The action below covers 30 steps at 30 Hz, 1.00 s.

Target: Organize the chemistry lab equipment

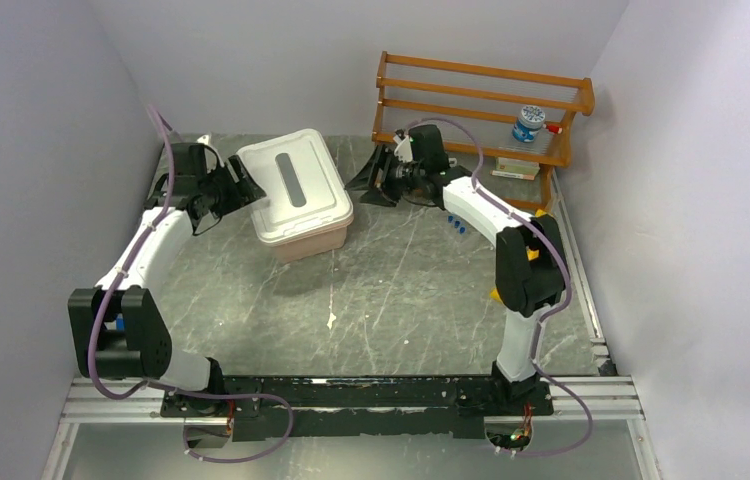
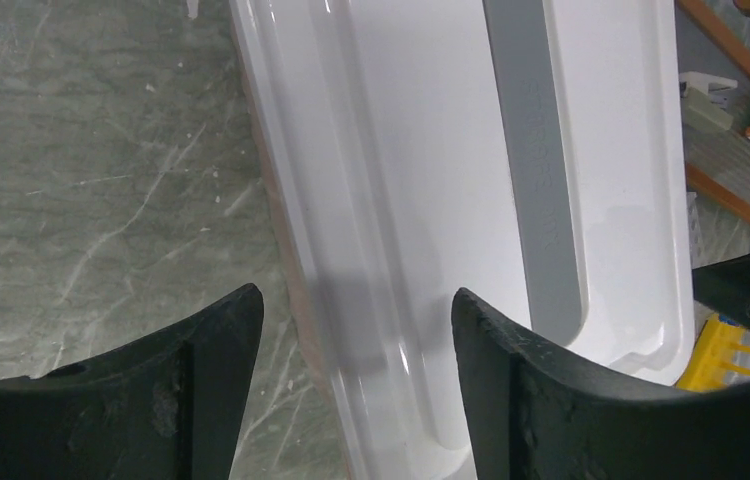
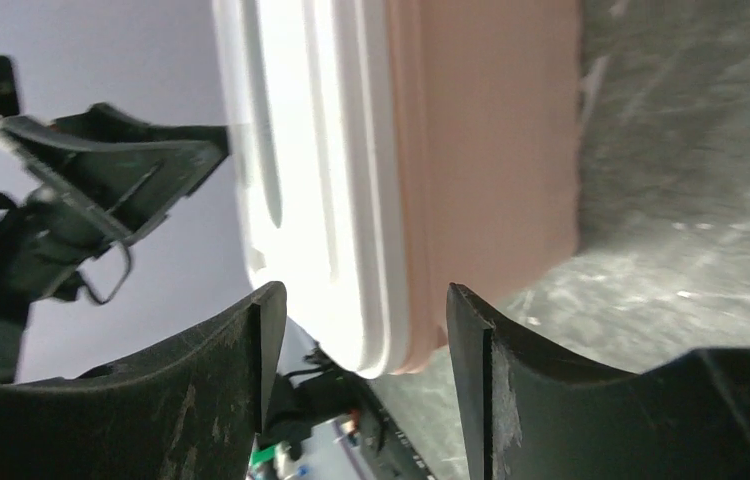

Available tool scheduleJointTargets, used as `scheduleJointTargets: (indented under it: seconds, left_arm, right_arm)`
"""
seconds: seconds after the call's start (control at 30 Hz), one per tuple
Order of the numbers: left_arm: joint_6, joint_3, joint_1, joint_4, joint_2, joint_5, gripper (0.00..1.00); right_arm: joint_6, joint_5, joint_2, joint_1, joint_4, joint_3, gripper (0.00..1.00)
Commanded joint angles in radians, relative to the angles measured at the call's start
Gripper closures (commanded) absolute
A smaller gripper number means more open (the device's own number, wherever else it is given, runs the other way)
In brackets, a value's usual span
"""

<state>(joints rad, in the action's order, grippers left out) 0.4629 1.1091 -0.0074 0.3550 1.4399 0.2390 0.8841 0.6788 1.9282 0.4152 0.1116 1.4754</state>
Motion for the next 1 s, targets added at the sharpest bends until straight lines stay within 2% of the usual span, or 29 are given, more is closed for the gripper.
scheduleJointTargets:
  seconds: [0.0,0.1,0.23,0.4,0.47,0.6,0.77,0.97]
  left_arm:
    - [-0.041,0.032,0.006,0.03,-0.021,-0.018,0.28]
    - [-0.042,0.022,0.006,0.02,-0.014,0.007,0.31]
    - [-0.048,0.022,0.006,0.014,0.009,0.075,0.38]
    - [-0.081,0.056,0.006,0.062,0.059,0.102,0.47]
    - [-0.088,0.064,0.006,0.088,0.071,0.089,0.49]
    - [-0.097,0.072,0.006,0.109,0.089,0.095,0.49]
    - [-0.093,0.08,0.004,0.13,0.118,0.085,0.47]
    - [-0.07,0.073,-0.007,0.151,0.147,-0.015,0.5]
  right_arm:
    - [-0.212,-0.216,-0.037,0.018,0.213,0.056,0.37]
    - [-0.279,-0.258,-0.019,0.053,0.248,0.088,0.36]
    - [-0.33,-0.308,-0.001,0.097,0.251,0.111,0.3]
    - [-0.359,-0.348,0.024,0.12,0.274,0.125,0.3]
    - [-0.364,-0.385,0.026,0.121,0.29,0.114,0.34]
    - [-0.361,-0.424,0.015,0.127,0.306,0.063,0.48]
    - [-0.326,-0.424,-0.007,0.136,0.272,-0.026,0.54]
    - [-0.323,-0.418,0.053,0.135,0.28,-0.01,0.65]
